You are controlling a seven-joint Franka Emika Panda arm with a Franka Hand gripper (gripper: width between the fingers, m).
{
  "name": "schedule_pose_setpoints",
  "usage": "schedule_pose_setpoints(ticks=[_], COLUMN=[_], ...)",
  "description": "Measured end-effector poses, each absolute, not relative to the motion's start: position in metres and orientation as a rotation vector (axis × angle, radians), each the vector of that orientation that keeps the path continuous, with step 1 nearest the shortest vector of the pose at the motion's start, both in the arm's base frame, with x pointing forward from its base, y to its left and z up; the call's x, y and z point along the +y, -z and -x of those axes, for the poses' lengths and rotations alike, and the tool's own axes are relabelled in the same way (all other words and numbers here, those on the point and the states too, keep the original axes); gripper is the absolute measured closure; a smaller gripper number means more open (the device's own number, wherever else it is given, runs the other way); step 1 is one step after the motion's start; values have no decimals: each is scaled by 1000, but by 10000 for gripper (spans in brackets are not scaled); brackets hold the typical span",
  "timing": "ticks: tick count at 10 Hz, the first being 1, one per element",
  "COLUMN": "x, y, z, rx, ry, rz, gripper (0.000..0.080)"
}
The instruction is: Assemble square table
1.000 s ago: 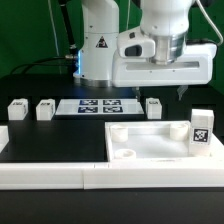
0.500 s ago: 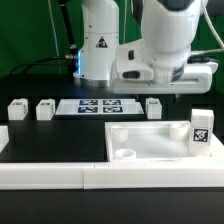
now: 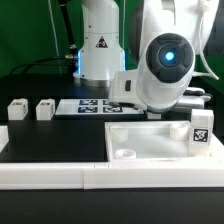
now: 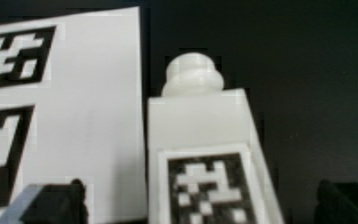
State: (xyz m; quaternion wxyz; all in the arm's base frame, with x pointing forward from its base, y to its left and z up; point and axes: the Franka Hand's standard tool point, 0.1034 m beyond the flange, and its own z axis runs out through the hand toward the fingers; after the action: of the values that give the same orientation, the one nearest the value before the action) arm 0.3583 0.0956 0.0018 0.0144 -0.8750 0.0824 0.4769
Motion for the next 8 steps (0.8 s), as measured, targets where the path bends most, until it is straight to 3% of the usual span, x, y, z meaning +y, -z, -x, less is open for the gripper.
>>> schedule_pose_setpoints(ticks=[3,5,8], x=[95,94,93], y=[-2,-2,-2], z=[-359,-360,-360], rx=[259,263,267], ry=[-1480,-1479,-1479], rz=[2724,2723,2722], gripper=[179,514,512])
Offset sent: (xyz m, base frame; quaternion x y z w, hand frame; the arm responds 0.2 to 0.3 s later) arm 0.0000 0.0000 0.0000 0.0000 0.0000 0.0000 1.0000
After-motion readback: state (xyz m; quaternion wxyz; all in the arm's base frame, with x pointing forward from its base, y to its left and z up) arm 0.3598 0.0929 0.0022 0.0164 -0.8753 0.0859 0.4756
